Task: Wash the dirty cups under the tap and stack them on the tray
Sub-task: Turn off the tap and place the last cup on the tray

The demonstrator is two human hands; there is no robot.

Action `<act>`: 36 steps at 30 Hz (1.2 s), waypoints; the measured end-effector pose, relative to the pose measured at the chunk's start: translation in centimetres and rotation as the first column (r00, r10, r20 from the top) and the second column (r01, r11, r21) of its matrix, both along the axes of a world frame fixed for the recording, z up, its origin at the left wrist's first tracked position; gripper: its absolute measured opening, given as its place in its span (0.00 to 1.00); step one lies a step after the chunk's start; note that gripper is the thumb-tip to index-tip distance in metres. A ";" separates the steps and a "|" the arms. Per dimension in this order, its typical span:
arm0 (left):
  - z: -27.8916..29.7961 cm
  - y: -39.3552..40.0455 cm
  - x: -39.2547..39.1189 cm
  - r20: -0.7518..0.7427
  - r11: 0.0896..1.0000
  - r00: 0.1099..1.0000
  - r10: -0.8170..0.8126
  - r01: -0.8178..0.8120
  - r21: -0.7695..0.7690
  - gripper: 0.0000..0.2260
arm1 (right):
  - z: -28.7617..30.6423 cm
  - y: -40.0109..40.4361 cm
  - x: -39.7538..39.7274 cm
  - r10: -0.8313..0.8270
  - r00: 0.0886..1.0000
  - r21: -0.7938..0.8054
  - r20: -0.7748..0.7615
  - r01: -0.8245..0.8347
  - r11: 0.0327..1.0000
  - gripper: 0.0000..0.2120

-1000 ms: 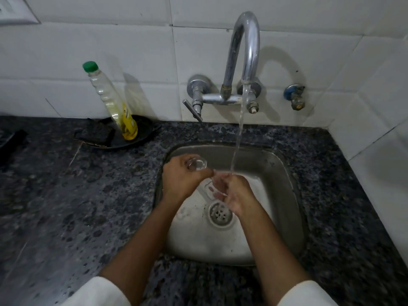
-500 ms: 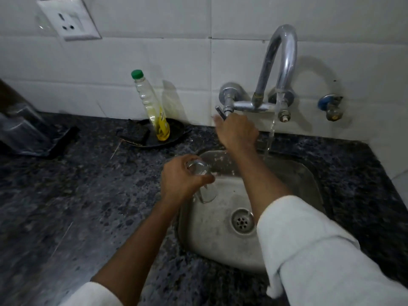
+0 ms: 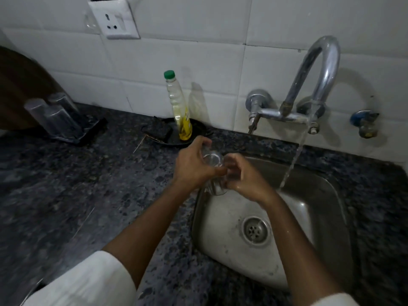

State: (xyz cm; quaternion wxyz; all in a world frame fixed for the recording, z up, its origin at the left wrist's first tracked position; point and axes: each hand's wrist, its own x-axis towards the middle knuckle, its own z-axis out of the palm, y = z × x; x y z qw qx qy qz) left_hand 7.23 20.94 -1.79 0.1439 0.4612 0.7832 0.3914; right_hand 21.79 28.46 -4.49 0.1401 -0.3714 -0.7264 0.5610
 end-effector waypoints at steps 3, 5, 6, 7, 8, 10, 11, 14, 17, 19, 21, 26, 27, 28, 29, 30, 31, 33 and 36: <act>0.6 -0.2 -0.1 0.035 0.998 0.998 -0.057 0.057 -0.008 0.33 | -0.9 -2.8 -1.1 -0.080 0.994 0.160 -0.076 0.091 0.983 0.27; 0.8 -0.9 -0.7 0.050 0.997 0.996 -0.078 0.079 -0.018 0.30 | -0.4 -4.0 -2.4 -0.195 0.978 0.304 -0.069 0.207 0.930 0.23; 0.9 -1.5 -1.4 0.053 0.996 0.995 -0.088 0.089 -0.022 0.30 | -0.2 -4.4 -3.1 -0.216 0.975 0.346 -0.060 0.223 0.911 0.22; 1.2 -2.2 -2.3 0.061 0.994 0.992 -0.106 0.108 -0.027 0.29 | -0.3 -4.8 -3.9 -0.216 0.975 0.361 -0.045 0.217 0.907 0.22; 1.4 -3.1 -3.7 0.096 0.991 0.987 -0.128 0.132 -0.035 0.29 | -0.2 -5.1 -4.9 -0.211 0.977 0.362 -0.044 0.212 0.908 0.24; 2.1 -5.0 -7.1 0.278 0.979 0.944 -0.179 0.198 -0.040 0.27 | -0.2 -5.6 -7.6 -0.195 0.979 0.331 -0.056 0.203 0.922 0.28; 2.3 -6.2 -9.7 0.374 0.977 0.908 -0.190 0.214 -0.024 0.24 | 0.1 -6.1 -9.9 -0.173 0.982 0.324 -0.074 0.187 0.927 0.27; 3.1 -9.2 -16.7 0.542 0.990 0.830 -0.128 0.135 0.026 0.14 | 2.0 -6.9 -15.9 -0.124 0.984 0.320 -0.127 0.158 0.934 0.26; 3.1 -12.5 -25.6 0.571 1.000 0.820 0.022 -0.021 -0.009 0.11 | 2.8 -6.9 -24.9 -0.093 0.985 0.288 -0.147 0.132 0.949 0.25; 2.7 -14.3 -31.0 0.571 0.995 0.815 0.098 -0.089 -0.042 0.11 | 2.9 -6.7 -31.2 -0.092 0.985 0.279 -0.146 0.130 0.951 0.24; 2.3 -15.6 -35.5 0.579 0.988 0.801 0.149 -0.142 -0.058 0.09 | 2.9 -6.0 -37.3 -0.098 0.986 0.270 -0.137 0.133 0.954 0.22; 0.9 -17.0 -43.1 0.604 0.979 0.772 0.199 -0.185 -0.086 0.10 | 1.7 -3.6 -50.2 -0.096 0.993 0.339 -0.075 0.116 0.934 0.30; 0.6 -17.1 -44.1 0.610 0.978 0.766 0.202 -0.191 -0.084 0.10 | 1.3 -3.1 -52.1 -0.101 0.992 0.339 -0.071 0.119 0.933 0.30; 0.3 -17.2 -44.9 0.616 0.977 0.761 0.204 -0.198 -0.079 0.10 | 0.8 -2.6 -53.8 -0.107 0.992 0.337 -0.072 0.125 0.933 0.30; 0.0 -17.2 -45.7 0.623 0.976 0.756 0.204 -0.203 -0.073 0.09 | 0.4 -2.2 -55.3 -0.112 0.991 0.341 -0.079 0.132 0.931 0.30; -0.4 -17.2 -46.4 0.628 0.976 0.752 0.201 -0.205 -0.067 0.09 | 0.0 -1.9 -56.6 -0.118 0.989 0.345 -0.092 0.143 0.928 0.30; -0.8 -17.1 -47.0 0.634 0.977 0.748 0.197 -0.206 -0.060 0.08 | -0.2 -1.6 -57.8 -0.124 0.987 0.347 -0.106 0.154 0.925 0.30; -1.5 -17.0 -48.0 0.647 0.976 0.737 0.194 -0.211 -0.052 0.07 | -0.6 -1.0 -59.7 -0.130 0.985 0.356 -0.113 0.163 0.920 0.29; -2.2 -16.8 -49.1 0.650 0.976 0.735 0.193 -0.210 -0.053 0.06 | -0.8 -0.3 -61.6 -0.105 0.989 0.357 -0.106 0.136 0.924 0.28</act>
